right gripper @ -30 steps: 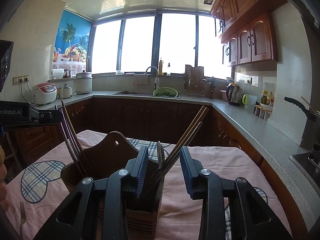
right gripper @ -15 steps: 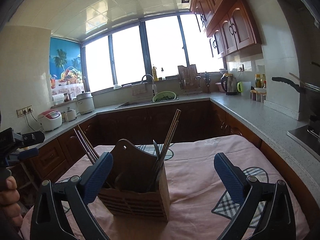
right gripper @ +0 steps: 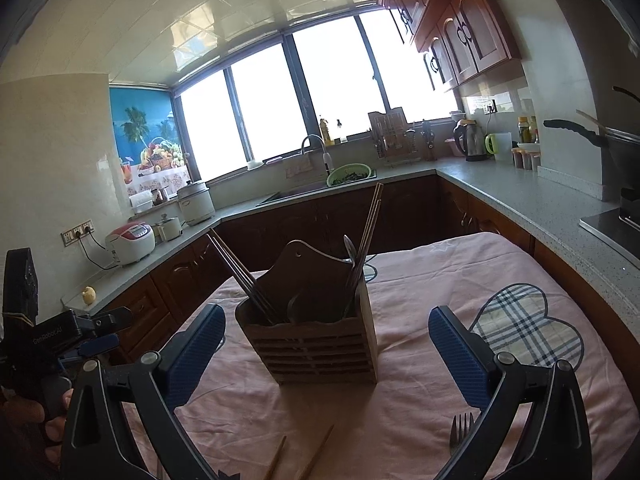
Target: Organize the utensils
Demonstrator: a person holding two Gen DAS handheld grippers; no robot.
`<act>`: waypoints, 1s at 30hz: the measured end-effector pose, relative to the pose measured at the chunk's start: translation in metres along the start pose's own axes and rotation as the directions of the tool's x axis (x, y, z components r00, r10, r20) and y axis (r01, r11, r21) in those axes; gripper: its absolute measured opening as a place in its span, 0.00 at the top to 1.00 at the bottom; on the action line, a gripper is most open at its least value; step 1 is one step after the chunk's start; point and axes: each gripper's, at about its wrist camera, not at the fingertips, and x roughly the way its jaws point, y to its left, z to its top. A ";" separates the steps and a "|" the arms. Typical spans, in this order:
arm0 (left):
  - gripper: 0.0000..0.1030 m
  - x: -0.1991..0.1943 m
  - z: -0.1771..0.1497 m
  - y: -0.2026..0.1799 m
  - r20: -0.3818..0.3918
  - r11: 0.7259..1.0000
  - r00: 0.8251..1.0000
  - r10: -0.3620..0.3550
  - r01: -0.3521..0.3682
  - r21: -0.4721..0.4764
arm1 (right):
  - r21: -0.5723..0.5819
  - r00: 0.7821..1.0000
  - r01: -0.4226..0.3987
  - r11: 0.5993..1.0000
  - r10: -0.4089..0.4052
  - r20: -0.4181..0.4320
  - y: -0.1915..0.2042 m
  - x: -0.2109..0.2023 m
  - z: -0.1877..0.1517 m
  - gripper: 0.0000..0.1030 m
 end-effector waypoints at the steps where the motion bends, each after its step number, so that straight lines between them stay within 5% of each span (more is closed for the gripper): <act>1: 0.08 -0.005 -0.004 -0.003 0.005 1.000 1.000 0.003 -0.004 0.011 | 0.001 1.000 -0.004 1.000 0.004 0.000 0.001 -0.003 -0.002 0.00; 10: 0.08 -0.054 -0.045 -0.025 0.090 0.981 0.990 0.110 -0.123 0.150 | 0.020 0.999 -0.029 0.999 0.030 -0.017 0.005 -0.030 -0.024 0.00; 20: 0.08 -0.103 -0.058 -0.030 0.160 0.978 0.984 0.076 -0.105 0.182 | -0.039 0.999 -0.031 0.999 0.032 0.035 0.017 -0.083 -0.013 0.00; 26: 0.01 -0.132 -0.079 -0.050 0.271 0.928 0.957 0.100 -0.188 0.321 | -0.170 0.991 -0.009 0.985 0.031 0.126 0.042 -0.125 0.011 0.00; 30: 0.01 -0.129 -0.111 -0.040 0.240 0.957 0.968 0.078 -0.141 0.255 | -0.166 0.983 0.016 0.986 0.014 0.183 0.043 -0.135 -0.018 0.00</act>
